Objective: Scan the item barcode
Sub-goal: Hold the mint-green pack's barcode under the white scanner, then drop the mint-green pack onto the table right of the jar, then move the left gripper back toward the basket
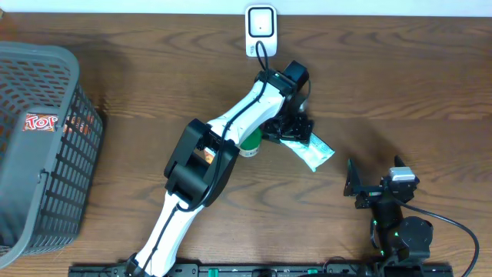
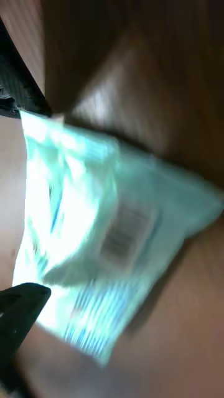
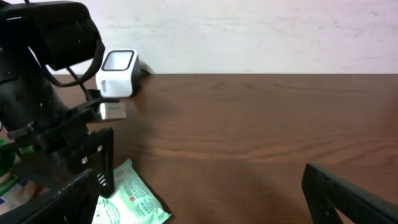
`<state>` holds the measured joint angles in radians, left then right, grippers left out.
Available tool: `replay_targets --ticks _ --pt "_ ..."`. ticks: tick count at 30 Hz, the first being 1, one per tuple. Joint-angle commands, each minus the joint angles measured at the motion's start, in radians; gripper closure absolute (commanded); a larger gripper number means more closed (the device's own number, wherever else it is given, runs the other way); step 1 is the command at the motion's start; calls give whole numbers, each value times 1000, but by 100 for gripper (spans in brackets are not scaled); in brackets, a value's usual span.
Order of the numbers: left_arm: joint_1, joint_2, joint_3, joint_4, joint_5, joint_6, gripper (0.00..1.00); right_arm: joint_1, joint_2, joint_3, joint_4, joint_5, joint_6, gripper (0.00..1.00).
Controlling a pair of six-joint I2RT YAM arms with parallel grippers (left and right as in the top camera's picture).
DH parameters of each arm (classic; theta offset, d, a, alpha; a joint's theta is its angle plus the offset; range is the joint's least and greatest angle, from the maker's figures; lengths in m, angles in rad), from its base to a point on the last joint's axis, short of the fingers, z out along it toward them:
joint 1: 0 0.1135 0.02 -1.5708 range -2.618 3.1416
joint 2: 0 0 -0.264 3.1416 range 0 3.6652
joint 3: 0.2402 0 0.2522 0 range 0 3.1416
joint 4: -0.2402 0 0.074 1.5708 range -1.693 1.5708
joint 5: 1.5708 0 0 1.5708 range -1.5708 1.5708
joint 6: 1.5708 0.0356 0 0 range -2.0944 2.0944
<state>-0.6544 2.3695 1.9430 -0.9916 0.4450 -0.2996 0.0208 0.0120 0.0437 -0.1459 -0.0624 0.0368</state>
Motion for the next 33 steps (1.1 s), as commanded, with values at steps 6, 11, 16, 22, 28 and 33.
replay_targets --ticks 6,11,16,22,28,33 --pt "3 -127 50 -24 -196 -15 14 -7 -3 -3 -1 5 -8 1" --pt "3 -280 60 6 -196 5 13 -7 -3 -3 -1 5 -8 1" --pt "10 -483 60 -10 -404 29 9 -7 -3 -3 -1 5 -8 1" --pt "119 -745 60 -50 -732 5 8 -7 -3 -3 -1 5 -8 1" --pt "558 -973 60 -190 -795 -248 9 -7 -3 -3 -1 5 -8 1" --pt "949 -1026 59 -376 -793 -451 9 -7 -3 -3 -1 5 -8 1"
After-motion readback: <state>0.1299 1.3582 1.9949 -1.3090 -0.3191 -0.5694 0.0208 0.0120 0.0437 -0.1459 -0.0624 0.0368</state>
